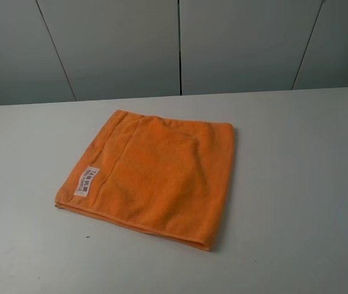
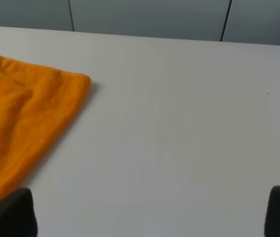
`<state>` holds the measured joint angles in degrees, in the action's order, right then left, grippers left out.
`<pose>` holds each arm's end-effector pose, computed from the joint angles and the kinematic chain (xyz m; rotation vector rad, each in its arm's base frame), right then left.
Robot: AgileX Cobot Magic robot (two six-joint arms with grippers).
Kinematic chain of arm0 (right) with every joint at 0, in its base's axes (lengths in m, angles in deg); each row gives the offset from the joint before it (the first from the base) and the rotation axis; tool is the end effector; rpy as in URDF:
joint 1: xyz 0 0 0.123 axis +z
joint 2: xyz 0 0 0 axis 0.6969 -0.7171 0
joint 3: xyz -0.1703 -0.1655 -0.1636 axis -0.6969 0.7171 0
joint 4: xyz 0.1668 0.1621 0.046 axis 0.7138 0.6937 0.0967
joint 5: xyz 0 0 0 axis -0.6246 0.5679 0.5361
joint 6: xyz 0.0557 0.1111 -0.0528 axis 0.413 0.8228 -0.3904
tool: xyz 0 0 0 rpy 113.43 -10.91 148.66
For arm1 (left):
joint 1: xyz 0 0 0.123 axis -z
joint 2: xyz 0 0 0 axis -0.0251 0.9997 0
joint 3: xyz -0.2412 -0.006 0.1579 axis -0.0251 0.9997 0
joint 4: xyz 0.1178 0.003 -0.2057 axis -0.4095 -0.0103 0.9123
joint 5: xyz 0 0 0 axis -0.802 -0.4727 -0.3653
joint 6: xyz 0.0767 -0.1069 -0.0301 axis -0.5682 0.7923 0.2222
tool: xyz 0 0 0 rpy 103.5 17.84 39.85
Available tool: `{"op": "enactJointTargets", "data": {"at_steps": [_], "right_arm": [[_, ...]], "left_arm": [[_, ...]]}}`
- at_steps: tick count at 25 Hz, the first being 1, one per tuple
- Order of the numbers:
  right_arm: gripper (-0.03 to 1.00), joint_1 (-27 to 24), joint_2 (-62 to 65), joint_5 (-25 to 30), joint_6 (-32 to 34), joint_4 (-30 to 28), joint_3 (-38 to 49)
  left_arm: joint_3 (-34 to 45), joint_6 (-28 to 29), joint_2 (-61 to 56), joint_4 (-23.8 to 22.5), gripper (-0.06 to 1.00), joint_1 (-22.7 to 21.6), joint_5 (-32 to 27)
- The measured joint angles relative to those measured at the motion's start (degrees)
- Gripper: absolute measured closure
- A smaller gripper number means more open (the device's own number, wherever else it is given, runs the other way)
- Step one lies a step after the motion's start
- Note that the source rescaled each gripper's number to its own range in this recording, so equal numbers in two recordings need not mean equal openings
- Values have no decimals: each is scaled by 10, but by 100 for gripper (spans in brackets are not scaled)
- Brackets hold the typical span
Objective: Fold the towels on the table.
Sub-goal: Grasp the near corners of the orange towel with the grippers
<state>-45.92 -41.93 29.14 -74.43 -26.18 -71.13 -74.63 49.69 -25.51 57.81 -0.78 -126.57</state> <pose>0.0132 0.0131 0.2497 -0.1254 2.0596 0.0275 0.0149 0.0117 0.2517 -0.0457 2.0501 0.1346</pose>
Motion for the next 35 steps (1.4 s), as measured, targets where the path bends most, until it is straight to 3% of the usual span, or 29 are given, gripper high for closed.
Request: {"op": "enactJointTargets", "data": {"at_steps": [28, 35], "right_arm": [[-3, 0, 0, 0, 0, 0, 0], [-3, 0, 0, 0, 0, 0, 0]], "left_arm": [[0, 0, 0, 0, -6, 0, 0], [0, 0, 0, 0, -6, 31, 0]]}}
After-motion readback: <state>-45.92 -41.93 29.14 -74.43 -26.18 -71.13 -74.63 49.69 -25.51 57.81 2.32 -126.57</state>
